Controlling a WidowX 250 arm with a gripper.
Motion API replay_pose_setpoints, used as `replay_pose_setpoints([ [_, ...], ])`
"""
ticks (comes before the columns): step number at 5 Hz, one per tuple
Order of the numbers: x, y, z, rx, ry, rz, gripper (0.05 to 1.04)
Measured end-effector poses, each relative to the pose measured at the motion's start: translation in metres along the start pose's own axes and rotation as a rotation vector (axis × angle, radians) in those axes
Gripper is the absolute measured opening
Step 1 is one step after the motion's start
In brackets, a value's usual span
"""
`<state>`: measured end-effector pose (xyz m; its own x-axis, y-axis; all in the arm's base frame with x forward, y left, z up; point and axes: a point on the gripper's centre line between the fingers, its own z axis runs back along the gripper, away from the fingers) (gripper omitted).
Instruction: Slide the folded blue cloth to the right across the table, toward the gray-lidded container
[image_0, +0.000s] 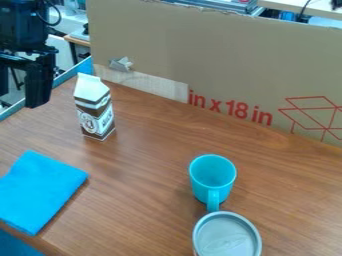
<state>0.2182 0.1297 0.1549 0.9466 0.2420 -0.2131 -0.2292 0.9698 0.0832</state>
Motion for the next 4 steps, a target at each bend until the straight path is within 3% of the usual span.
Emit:
replay_pose_setpoints([
  [1, 0.0, -0.002, -0.007, -0.011, 0.024, -0.007, 0.999],
  [2, -0.027, 0.008, -0.014, -0.084, -0.051, -0.087, 0.999],
  [3, -0.046, 0.018, -0.024, -0.095, -0.117, -0.113, 0.999],
  [4, -0.057, 0.025, -0.039, -0.07, -0.196, -0.179, 0.999],
])
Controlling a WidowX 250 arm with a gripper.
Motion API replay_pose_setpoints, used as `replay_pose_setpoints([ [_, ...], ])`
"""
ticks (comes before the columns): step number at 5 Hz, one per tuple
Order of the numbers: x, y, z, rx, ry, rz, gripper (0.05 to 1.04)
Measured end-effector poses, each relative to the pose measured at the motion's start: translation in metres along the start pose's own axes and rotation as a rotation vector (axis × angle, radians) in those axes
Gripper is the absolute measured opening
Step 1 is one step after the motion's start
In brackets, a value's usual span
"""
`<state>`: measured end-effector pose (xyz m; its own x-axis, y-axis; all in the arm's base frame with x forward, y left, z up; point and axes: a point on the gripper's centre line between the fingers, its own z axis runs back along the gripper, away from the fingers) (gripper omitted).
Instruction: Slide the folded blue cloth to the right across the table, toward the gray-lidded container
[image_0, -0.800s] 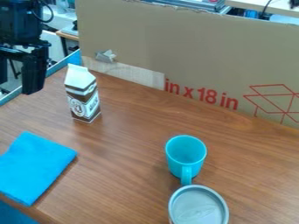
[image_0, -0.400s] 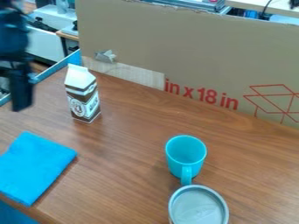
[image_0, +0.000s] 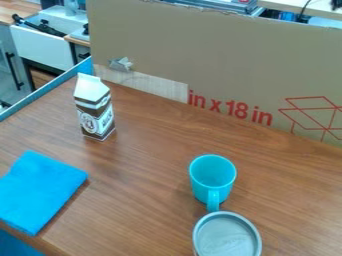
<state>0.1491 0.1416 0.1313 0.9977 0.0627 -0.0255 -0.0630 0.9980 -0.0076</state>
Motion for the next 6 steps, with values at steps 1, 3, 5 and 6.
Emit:
replay_pose_setpoints([
  [1, 0.007, 0.003, -0.016, 0.081, -0.021, -0.027, 0.999],
  [3, 0.034, -0.021, -0.065, 0.153, 0.009, -0.114, 0.999],
  [5, 0.029, -0.011, -0.092, 0.126, 0.07, -0.118, 0.999],
  [6, 0.03, -0.003, -0.097, 0.158, 0.074, -0.123, 0.999],
])
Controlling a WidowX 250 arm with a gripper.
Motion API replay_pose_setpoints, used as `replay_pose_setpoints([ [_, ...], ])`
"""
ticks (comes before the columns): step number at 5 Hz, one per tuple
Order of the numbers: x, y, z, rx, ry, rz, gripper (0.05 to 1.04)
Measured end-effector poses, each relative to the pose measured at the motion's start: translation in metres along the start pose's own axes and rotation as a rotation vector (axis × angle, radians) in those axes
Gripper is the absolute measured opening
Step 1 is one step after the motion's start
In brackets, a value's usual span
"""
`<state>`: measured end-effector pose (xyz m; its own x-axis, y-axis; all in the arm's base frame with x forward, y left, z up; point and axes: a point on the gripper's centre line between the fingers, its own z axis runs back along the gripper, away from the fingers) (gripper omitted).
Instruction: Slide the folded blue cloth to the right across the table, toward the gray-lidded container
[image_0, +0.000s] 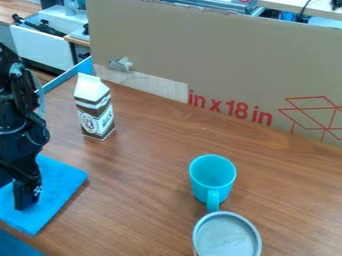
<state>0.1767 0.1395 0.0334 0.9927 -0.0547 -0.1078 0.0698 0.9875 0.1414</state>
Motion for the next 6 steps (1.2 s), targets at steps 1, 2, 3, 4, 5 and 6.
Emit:
replay_pose_setpoints([
  [1, 0.0, 0.004, 0.0, 0.033, -0.001, 0.027, 0.999],
  [2, 0.001, -0.004, -0.006, 0.031, -0.018, 0.02, 0.999],
  [3, 0.001, -0.015, -0.009, 0.013, -0.047, 0.014, 0.999],
  [4, 0.005, -0.032, -0.007, 0.039, -0.059, -0.013, 0.999],
  [5, 0.002, -0.065, -0.004, -0.026, -0.033, -0.055, 0.999],
  [6, 0.001, -0.113, 0.007, -0.105, -0.029, -0.124, 0.999],
])
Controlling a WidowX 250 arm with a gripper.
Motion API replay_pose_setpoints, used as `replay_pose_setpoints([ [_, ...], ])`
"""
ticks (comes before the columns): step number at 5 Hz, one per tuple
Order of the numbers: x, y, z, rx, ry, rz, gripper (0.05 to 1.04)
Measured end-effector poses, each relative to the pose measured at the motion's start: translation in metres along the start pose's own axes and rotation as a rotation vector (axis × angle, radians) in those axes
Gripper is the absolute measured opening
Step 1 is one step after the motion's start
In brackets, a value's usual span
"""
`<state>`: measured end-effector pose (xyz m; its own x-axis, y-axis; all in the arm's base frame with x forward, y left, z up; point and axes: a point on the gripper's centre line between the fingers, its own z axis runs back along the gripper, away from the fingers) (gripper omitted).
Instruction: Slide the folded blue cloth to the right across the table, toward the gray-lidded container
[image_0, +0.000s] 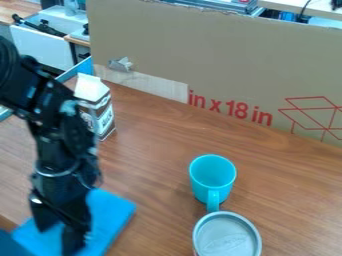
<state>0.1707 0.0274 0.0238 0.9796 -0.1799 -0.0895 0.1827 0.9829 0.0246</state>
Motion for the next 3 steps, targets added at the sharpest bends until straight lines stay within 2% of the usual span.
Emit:
replay_pose_setpoints([
  [1, 0.001, -0.028, 0.002, -0.068, 0.017, -0.005, 0.999],
  [2, 0.006, -0.034, 0.005, -0.107, 0.006, 0.019, 0.999],
  [3, 0.002, -0.012, 0.021, -0.096, -0.028, 0.096, 0.999],
])
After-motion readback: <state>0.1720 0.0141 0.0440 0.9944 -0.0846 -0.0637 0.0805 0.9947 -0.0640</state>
